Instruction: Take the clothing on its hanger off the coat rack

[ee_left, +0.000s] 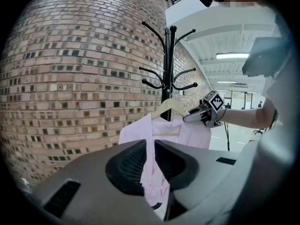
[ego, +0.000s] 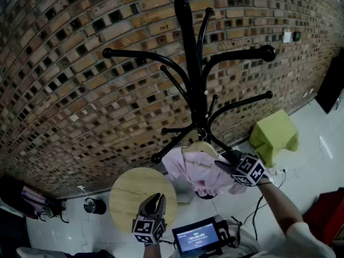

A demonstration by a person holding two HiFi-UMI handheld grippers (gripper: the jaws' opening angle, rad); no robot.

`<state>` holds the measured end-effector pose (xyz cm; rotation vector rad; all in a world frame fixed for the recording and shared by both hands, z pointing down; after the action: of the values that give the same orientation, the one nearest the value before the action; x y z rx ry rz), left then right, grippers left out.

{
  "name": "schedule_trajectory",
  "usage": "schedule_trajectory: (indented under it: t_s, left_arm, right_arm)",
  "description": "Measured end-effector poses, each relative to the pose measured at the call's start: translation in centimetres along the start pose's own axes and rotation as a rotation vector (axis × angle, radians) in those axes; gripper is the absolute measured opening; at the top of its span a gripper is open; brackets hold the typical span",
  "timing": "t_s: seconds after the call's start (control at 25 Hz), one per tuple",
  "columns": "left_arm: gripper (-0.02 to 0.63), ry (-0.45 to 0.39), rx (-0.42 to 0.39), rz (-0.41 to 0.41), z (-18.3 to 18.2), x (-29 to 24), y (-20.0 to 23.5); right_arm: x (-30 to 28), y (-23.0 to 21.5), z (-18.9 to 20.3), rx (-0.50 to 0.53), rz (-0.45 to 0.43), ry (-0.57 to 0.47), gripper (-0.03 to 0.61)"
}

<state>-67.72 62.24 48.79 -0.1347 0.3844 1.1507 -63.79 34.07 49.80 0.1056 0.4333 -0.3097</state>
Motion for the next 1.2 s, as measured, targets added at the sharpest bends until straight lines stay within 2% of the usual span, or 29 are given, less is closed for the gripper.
schedule_trajectory:
  t_s: [0.64,0.96,1.2]
  left_arm:
    - [0.066,0.000,0.017,-0.017,0.8,2.0,0.2]
    - [0.066,-0.002,0.030,-0.034,1.2,2.6,0.9]
    - [0.066,-0.011,0.032,-0.019,1.5,2.5,0.7]
  right_arm:
    - [0.1,1.3,-0.8,-0.140,0.010,-0.049,0.044]
    - [0.9,1.7,-3.4,-0.127,0.021,-0.113,0.044]
    - [2.3,2.3,-4.7,-0.132,0.040,-0.121,0.044]
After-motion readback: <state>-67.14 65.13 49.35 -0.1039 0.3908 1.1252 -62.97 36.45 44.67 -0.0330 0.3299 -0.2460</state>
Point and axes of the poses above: the fingertips, and each gripper's own axes: x backward along the fingers, y to its left, z out of its underside, the point moved 3 cm from there along x, backward along the fingers, and after that the axes turned 6 degrees about z, right-handed, at the moved point
